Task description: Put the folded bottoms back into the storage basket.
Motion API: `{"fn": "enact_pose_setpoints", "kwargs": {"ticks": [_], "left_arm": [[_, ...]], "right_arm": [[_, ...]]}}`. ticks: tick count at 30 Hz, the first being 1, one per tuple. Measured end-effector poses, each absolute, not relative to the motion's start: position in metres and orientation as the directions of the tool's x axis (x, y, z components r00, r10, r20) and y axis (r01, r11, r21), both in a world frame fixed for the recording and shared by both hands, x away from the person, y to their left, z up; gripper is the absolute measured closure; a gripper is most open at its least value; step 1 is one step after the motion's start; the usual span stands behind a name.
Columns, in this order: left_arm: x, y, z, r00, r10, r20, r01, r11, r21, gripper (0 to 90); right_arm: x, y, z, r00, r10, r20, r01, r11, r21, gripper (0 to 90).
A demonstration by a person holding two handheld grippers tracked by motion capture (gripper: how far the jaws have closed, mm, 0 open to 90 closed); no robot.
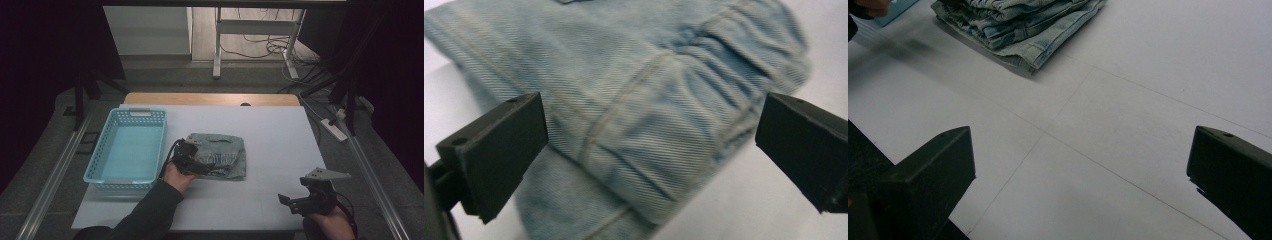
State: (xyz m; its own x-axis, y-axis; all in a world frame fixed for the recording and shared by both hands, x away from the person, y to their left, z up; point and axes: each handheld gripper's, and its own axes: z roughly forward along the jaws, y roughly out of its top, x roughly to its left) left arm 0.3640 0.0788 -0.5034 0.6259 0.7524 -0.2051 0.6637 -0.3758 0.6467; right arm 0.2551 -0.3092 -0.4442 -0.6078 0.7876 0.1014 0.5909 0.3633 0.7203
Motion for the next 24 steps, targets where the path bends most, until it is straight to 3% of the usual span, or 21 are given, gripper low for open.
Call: {"fn": "enact_pose_setpoints", "kwargs": {"ticks": [15,24], "left_arm": [[0.370,0.097,-0.493,0.574,0.782,-0.244,0.682,-0.291,0.672,1.1],[0.374,0.092,-0.505,0.542,0.812,-0.218,0.739,-0.336,0.585,0.9]], "right_arm": [[0.255,-0.309,-0.444,-0.611,0.785,0.099,0.590,0.368,0.718,0.0],[0.255,-0.309,-0.444,-0.614,0.784,0.098,0.589,0.372,0.718,0.0]]}}
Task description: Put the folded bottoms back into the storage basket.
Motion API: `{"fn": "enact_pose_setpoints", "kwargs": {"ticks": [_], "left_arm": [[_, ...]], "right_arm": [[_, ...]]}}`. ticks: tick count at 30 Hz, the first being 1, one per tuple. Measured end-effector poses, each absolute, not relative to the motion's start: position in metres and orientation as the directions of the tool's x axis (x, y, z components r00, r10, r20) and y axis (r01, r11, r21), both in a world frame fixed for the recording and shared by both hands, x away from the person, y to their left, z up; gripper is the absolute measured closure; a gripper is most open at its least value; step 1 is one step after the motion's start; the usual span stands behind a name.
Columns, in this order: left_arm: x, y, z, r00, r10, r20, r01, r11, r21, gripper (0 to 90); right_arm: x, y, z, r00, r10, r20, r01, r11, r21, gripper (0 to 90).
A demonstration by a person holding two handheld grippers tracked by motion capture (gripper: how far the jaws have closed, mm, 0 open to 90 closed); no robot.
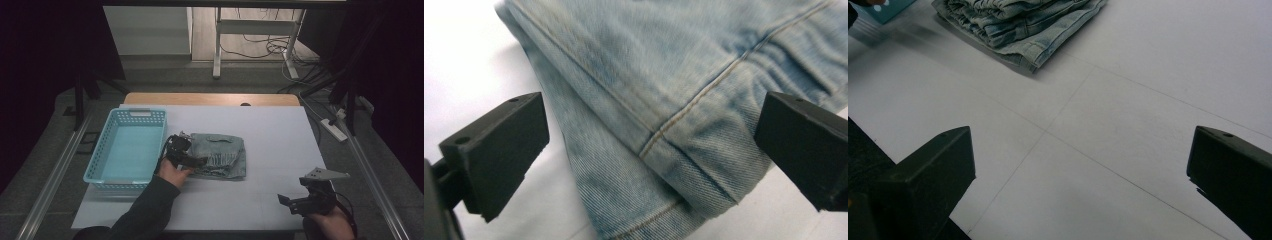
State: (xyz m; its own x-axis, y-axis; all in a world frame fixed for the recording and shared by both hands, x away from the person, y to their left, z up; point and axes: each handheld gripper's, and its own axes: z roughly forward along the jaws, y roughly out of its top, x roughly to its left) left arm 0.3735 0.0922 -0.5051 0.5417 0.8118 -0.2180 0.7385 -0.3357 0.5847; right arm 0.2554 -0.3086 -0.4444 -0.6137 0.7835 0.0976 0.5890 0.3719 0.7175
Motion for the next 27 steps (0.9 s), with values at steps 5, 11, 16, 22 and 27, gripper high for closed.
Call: {"fn": "enact_pose_setpoints", "kwargs": {"ticks": [5,11,16,22,27], "left_arm": [[0.379,0.096,-0.524,0.496,0.802,-0.332,0.811,-0.291,0.507,0.2],[0.374,0.087,-0.526,0.554,0.797,-0.240,0.781,-0.398,0.482,1.5],[0.373,0.088,-0.522,0.562,0.786,-0.257,0.781,-0.403,0.477,9.8],[0.372,0.089,-0.519,0.574,0.767,-0.288,0.781,-0.407,0.474,25.1],[0.370,0.086,-0.517,0.588,0.756,-0.286,0.771,-0.418,0.480,38.9]], "right_arm": [[0.255,-0.309,-0.444,-0.614,0.783,0.098,0.589,0.372,0.718,0.0],[0.255,-0.308,-0.444,-0.614,0.784,0.095,0.590,0.375,0.715,0.0],[0.256,-0.307,-0.445,-0.621,0.779,0.086,0.585,0.387,0.712,0.0],[0.256,-0.306,-0.445,-0.624,0.777,0.086,0.586,0.391,0.710,0.0],[0.257,-0.303,-0.445,-0.634,0.770,0.070,0.583,0.415,0.699,0.0]]}}
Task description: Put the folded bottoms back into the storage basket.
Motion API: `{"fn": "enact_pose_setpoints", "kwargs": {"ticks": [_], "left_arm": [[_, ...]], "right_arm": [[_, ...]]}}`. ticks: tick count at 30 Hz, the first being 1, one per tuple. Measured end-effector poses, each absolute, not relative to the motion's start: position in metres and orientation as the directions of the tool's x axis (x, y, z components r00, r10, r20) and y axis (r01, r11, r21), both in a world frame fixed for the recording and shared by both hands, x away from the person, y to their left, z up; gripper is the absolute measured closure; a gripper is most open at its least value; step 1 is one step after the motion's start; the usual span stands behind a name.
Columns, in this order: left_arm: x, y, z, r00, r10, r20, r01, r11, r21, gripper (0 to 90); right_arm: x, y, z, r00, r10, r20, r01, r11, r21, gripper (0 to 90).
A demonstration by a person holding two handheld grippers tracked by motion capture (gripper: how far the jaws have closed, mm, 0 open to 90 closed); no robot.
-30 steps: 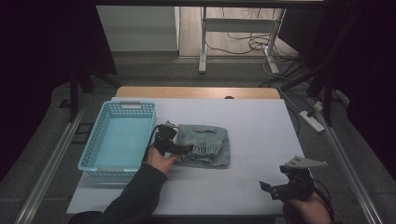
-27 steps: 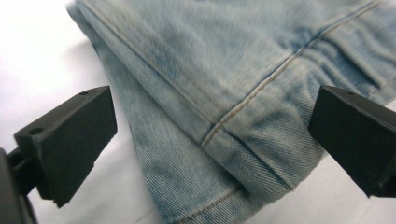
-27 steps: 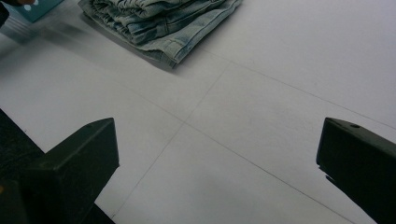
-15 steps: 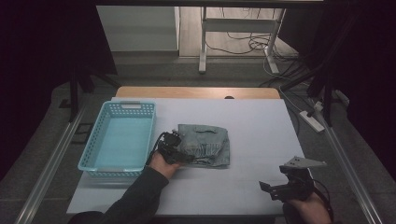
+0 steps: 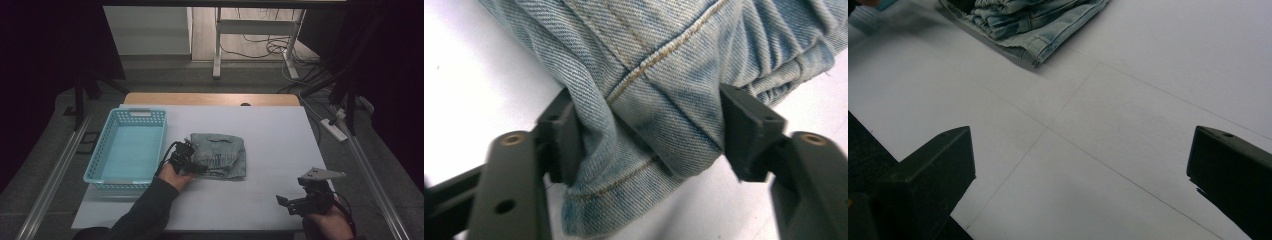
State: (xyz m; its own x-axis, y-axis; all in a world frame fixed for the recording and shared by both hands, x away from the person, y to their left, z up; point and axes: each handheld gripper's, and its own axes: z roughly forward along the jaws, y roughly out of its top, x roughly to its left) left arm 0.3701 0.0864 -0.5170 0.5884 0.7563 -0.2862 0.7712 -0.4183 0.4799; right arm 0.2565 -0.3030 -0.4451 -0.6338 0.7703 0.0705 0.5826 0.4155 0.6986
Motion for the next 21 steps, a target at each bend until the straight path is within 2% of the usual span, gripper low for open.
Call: {"fn": "enact_pose_setpoints", "kwargs": {"ticks": [5,7,21], "left_arm": [[0.367,0.084,-0.514,0.601,0.753,-0.269,0.759,-0.430,0.489,53.9],[0.366,0.083,-0.514,0.606,0.752,-0.260,0.752,-0.434,0.496,57.1],[0.362,0.087,-0.519,0.624,0.739,-0.254,0.724,-0.425,0.543,57.7]], "right_arm": [[0.255,-0.302,-0.444,-0.645,0.762,0.057,0.565,0.426,0.707,0.0],[0.255,-0.302,-0.444,-0.647,0.760,0.058,0.562,0.424,0.710,0.0],[0.266,-0.289,-0.431,-0.678,0.735,0.017,0.482,0.427,0.765,0.0]]}}
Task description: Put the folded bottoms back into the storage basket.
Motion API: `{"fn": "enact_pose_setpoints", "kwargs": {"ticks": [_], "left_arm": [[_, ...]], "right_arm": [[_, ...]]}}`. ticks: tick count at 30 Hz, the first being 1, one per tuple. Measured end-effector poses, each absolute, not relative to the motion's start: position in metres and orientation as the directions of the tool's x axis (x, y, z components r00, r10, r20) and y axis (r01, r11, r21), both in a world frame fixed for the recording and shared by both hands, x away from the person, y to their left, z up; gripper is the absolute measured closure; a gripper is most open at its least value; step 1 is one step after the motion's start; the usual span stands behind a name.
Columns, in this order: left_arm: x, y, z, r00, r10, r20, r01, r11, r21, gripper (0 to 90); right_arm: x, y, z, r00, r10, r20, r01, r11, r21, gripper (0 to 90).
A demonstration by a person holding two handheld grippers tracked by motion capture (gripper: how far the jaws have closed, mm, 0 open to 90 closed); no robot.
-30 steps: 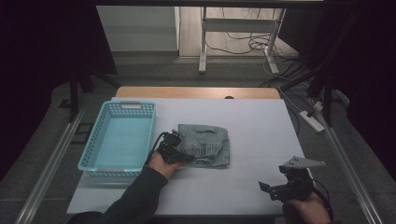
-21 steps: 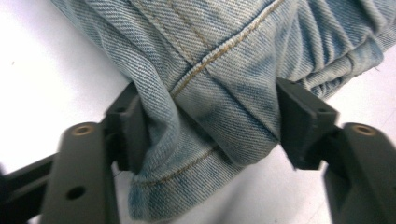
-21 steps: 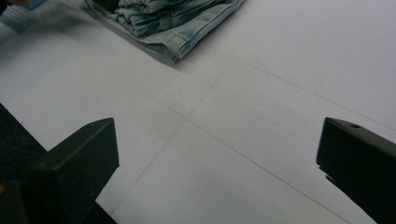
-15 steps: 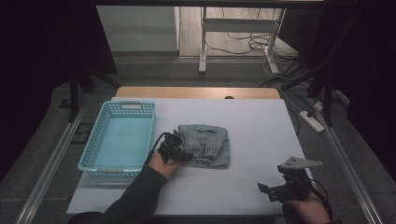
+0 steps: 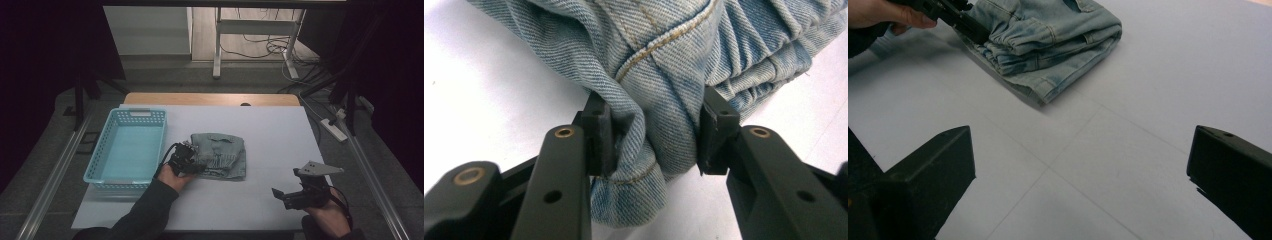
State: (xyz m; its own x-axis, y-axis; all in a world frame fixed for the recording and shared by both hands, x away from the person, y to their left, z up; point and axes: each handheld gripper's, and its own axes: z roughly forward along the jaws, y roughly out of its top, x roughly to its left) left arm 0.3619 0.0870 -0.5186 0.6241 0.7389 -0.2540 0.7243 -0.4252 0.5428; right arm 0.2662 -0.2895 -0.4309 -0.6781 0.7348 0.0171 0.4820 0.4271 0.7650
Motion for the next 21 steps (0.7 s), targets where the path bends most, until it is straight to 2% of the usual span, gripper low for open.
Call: {"fn": "enact_pose_setpoints", "kwargs": {"ticks": [9,21], "left_arm": [[0.360,0.085,-0.518,0.613,0.752,-0.242,0.727,-0.417,0.546,57.6],[0.359,0.084,-0.518,0.607,0.758,-0.239,0.732,-0.417,0.539,57.3]], "right_arm": [[0.281,-0.276,-0.430,-0.705,0.709,0.007,0.436,0.426,0.793,0.0],[0.307,-0.258,-0.436,-0.724,0.688,0.050,0.459,0.427,0.779,0.0]]}}
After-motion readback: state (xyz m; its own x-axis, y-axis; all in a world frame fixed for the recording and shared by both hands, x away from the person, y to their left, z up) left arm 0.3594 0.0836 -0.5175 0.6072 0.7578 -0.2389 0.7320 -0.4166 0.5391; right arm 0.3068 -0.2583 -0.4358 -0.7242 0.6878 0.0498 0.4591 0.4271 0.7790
